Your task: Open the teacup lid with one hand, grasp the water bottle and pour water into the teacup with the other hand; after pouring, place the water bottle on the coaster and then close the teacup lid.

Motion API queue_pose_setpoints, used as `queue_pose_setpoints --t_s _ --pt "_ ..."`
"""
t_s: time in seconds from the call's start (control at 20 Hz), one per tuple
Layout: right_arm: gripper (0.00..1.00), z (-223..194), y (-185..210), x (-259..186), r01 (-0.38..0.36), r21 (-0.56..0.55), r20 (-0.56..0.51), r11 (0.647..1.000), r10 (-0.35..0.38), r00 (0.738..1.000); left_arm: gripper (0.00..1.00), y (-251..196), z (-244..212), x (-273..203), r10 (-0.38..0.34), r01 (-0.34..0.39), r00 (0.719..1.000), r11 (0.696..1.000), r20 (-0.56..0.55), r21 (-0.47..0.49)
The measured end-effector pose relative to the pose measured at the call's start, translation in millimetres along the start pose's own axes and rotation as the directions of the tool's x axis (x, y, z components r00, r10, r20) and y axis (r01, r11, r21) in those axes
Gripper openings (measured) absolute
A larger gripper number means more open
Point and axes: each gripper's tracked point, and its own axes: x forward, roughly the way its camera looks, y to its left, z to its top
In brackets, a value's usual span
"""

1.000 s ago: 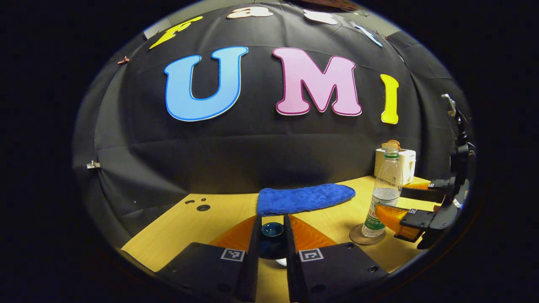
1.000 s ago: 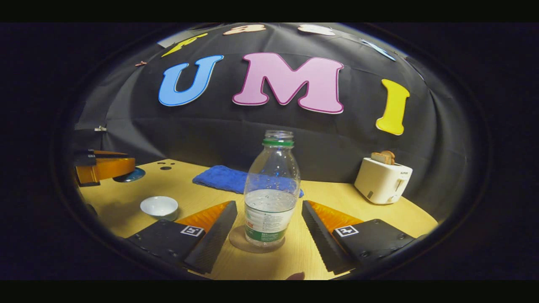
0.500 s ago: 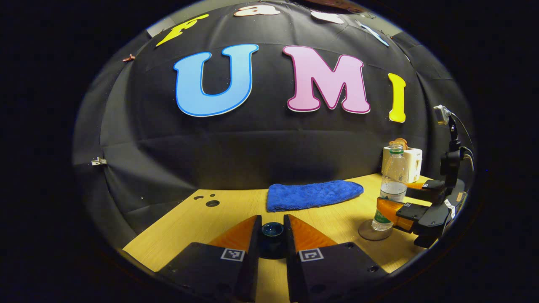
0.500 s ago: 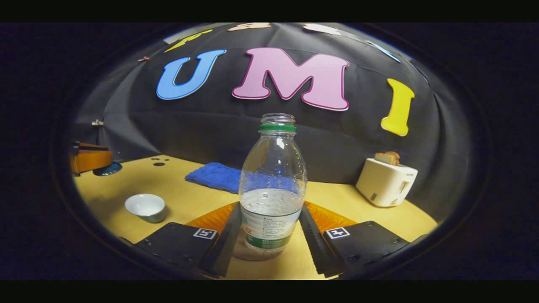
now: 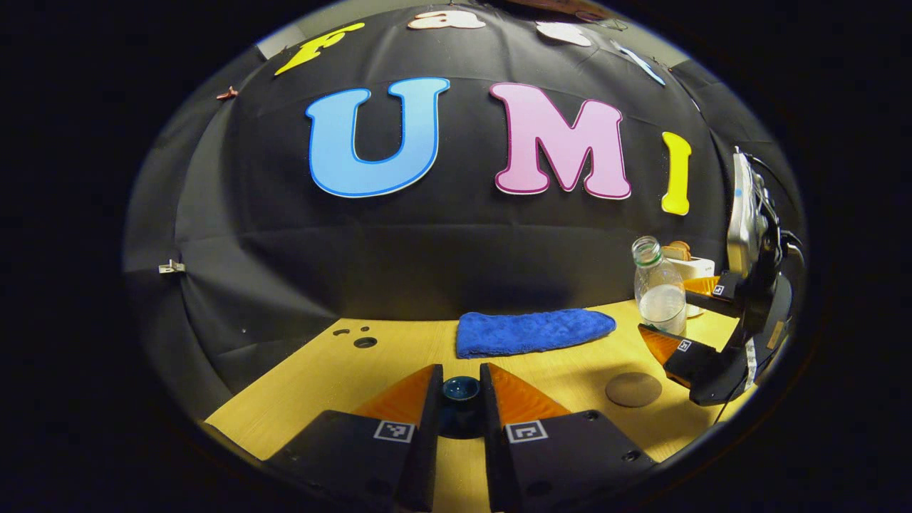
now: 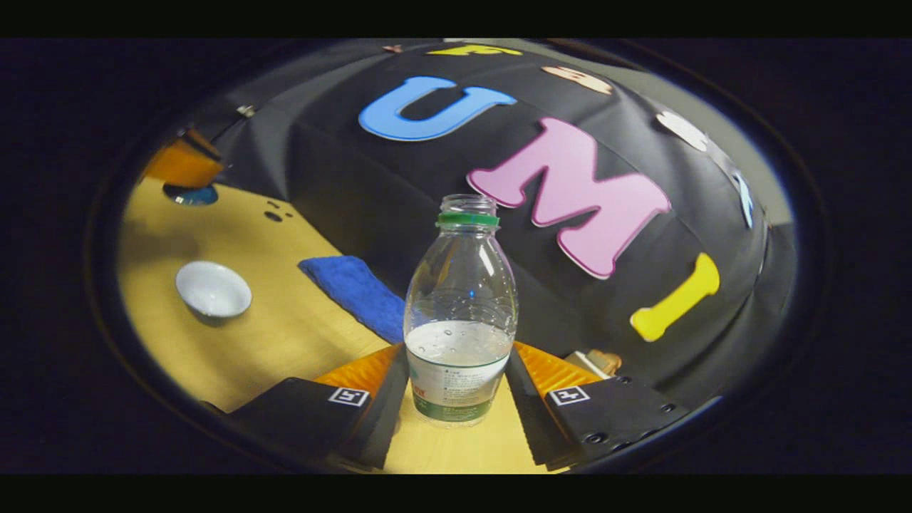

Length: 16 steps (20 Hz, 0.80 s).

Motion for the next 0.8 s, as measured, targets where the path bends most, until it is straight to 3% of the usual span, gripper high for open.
queue_pose_setpoints --t_s 0.05,0.1,0.15,0.25,0.45,0.5,0.65,0.8 --pt "0.76 1 2 0 -0.005 -0.063 0.007 0.998 0.006 1.0 0.28 2 0 -2 0.003 -0.003 1.0 1.0 0.0 -0.004" --pt "0.76 2 3 -2 -0.007 -0.124 0.015 0.992 0.009 1.0 0.32 6 0 -4 0.008 -0.008 1.0 1.0 0.001 -0.007" --pt "0.76 2 4 -1 -0.005 -0.181 0.02 0.983 0.009 1.0 0.29 10 -1 -6 0.015 -0.015 1.0 1.0 0.002 -0.008" --pt "0.76 3 10 -2 -0.014 -0.266 0.035 0.964 0.024 0.999 0.32 17 -2 -10 0.029 -0.029 1.0 0.999 0.003 -0.014" --pt "0.76 2 19 0 -0.013 -0.4 0.042 0.916 0.032 0.999 0.29 30 -6 -16 0.048 -0.048 0.999 0.998 -0.002 -0.031" --pt "0.75 5 19 1 -0.005 -0.436 0.05 0.9 0.03 0.998 0.36 34 -7 -19 0.052 -0.052 0.999 0.998 -0.005 -0.031" --pt "0.75 7 30 5 -0.018 -0.503 0.061 0.864 0.057 0.997 0.29 39 -11 -22 0.051 -0.051 0.999 0.998 -0.01 -0.025" --pt "0.75 10 43 4 -0.036 -0.574 0.071 0.818 0.093 0.993 0.29 47 -11 -25 0.055 -0.056 0.998 0.998 -0.011 -0.024"
